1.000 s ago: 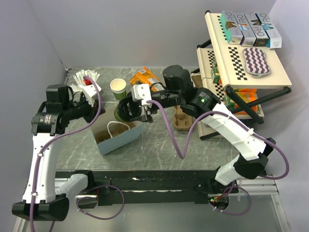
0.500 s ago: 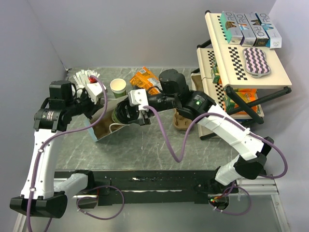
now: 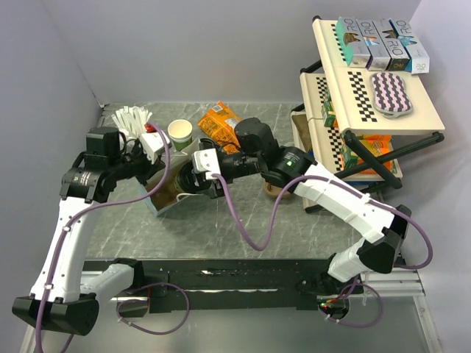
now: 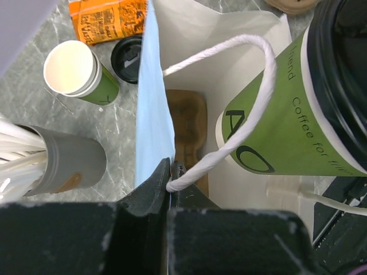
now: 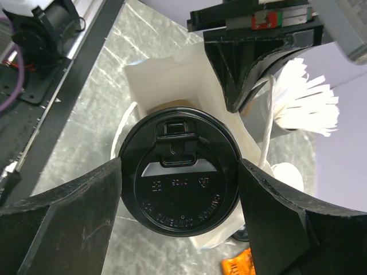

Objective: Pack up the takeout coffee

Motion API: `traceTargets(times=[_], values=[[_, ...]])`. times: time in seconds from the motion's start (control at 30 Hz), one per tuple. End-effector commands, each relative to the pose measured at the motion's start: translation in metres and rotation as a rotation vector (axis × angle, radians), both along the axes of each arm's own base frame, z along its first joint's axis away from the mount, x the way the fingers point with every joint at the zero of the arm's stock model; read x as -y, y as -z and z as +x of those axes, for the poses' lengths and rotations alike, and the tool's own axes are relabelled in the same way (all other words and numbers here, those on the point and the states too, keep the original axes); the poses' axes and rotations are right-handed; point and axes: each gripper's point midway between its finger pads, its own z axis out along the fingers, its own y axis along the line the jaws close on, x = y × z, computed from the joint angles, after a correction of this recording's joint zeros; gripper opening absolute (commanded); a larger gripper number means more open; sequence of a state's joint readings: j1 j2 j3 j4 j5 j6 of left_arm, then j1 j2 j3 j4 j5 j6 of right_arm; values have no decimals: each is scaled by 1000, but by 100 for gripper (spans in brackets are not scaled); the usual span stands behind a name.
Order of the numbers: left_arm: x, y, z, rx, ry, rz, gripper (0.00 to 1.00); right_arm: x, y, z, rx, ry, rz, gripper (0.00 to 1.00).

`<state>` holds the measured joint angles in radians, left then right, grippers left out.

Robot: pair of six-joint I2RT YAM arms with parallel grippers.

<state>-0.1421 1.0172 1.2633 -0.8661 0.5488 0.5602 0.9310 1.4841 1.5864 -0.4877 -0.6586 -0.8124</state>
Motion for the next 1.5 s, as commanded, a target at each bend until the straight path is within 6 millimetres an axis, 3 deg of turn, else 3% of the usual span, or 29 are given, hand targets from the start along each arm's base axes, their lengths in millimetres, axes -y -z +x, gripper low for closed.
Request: traceTargets(times=[0.0, 0.2, 0.4, 0.63, 0.97, 1.2, 1.3, 1.47], values=[[4, -19, -4, 60, 4, -39, 1, 4, -28, -10, 140, -39, 80, 0], [7, -26, -6, 85, -2, -78, 1, 3, -22, -12, 240, -78, 75, 0], [7, -47, 7, 215, 16, -61, 1, 3, -17, -11, 302, -68, 94, 0], [17, -38, 6, 241, 97, 6, 1, -2, -5, -3, 296, -36, 87, 0], [9, -52, 32, 379, 86, 129, 1, -18, -7, 14, 317, 12, 108, 0], [19, -29, 19, 302, 116, 74, 1, -17, 15, 14, 294, 10, 60, 0], [22, -28, 13, 275, 99, 20, 1, -12, 23, 10, 281, 5, 37, 0], [29, -42, 1, 241, 76, -89, 1, -6, 28, -2, 267, -15, 19, 0]])
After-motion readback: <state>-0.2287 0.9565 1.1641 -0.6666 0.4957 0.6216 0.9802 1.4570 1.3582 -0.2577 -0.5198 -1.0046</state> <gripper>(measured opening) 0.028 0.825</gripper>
